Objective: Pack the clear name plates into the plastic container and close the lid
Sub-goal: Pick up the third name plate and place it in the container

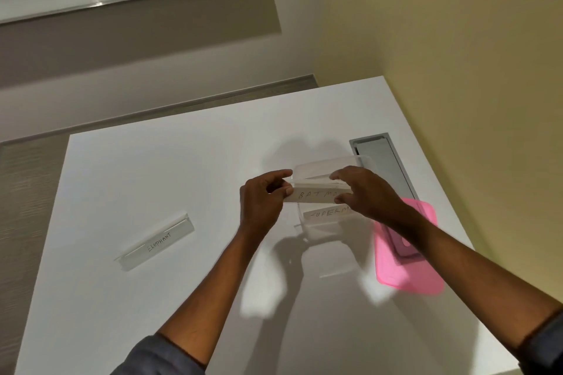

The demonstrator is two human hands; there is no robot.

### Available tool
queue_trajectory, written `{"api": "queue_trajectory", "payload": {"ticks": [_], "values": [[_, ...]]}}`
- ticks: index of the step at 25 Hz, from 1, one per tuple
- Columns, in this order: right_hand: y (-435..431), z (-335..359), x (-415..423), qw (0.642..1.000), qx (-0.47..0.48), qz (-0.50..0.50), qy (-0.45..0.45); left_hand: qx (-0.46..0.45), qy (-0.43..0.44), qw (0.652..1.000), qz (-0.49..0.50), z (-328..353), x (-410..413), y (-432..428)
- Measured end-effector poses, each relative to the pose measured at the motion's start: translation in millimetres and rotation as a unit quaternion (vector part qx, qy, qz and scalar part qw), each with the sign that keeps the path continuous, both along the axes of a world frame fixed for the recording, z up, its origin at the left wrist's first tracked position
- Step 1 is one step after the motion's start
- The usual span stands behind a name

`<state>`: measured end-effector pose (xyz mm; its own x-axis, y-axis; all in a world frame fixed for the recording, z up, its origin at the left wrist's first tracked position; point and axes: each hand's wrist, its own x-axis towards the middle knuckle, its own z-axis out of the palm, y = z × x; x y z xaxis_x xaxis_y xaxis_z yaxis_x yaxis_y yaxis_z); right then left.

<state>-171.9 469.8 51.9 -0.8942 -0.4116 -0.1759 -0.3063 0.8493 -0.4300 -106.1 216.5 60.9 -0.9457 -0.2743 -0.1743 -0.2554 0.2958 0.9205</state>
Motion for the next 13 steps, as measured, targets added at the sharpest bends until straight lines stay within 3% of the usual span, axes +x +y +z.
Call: {"api": "queue_trajectory", "payload": {"ticks": [8, 13], "values": [[15, -18, -25, 0.994, 0.059, 0.079, -0.054, -0.008, -0.015, 1.000, -0.022, -21, -17, 34], [23, -33, -36, 0.990, 0.088, 0.100, -0.050, -0.068, -0.061, 0.995, -0.050, -33, -18, 38]]}}
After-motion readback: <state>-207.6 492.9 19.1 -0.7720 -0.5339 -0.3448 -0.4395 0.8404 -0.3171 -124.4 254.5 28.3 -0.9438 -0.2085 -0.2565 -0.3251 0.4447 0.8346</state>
